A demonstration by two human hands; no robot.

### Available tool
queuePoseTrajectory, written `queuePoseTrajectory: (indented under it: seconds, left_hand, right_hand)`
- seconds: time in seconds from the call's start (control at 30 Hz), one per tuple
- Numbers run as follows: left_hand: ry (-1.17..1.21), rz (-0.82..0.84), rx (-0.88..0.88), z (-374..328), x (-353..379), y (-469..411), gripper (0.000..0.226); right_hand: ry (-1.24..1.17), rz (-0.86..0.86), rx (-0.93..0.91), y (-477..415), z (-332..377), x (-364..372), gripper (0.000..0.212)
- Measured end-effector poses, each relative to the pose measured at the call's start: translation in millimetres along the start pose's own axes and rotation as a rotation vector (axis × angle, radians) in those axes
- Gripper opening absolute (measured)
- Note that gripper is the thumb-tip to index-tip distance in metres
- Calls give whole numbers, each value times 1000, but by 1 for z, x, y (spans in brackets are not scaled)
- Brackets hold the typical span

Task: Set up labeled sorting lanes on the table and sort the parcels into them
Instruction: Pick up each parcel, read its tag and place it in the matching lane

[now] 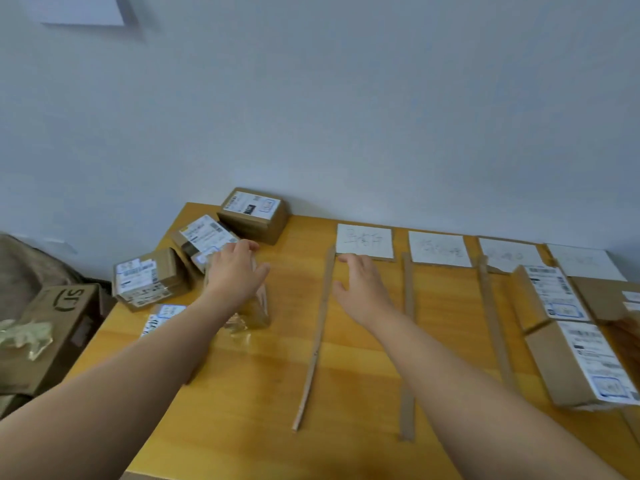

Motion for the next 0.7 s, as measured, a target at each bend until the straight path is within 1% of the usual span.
queuePoseTrajectory:
  seconds: [0.03,0.1,0.17,0.2,0.3,0.5,0.57,0.7]
  left_hand:
    - [-73,0,-38,15,-6,-5,58]
    - [-165,52,-128,43,-11,-12,84]
    - [-186,136,-185,63,-8,-19,103]
    - [-174,179,-201,68,-5,-22,108]
    - [-131,272,-217,67,5,-29,110]
    - [-182,389,-235,54,32,-34,118]
    - [-211,410,-216,55,37,-34,120]
    - [-237,439,-165,60,39,-36,113]
  right_hand:
    - [-11,10,-2,-4,10,11,49]
    - [-22,28,5,-11,25,31,49]
    - [-29,49,22,-15,34,49,48]
    - [-31,56,35,-17,37,56,47]
    - [-27,57,80,-19,38,67,45]
    - [-31,49,149,-18,24,64,45]
    - [-29,45,175,-17,17,63,46]
    - [-43,78,230,-8,7,70,47]
Point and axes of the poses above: each hand's wrist, its own y-axis away from the middle knuckle, its own x-axis out of the palm, z = x × y, the point moved 7 cm from there along -y, towards the middle knuckle, and after that the axes turned 3 degrees about -x, right-handed, at the moved point
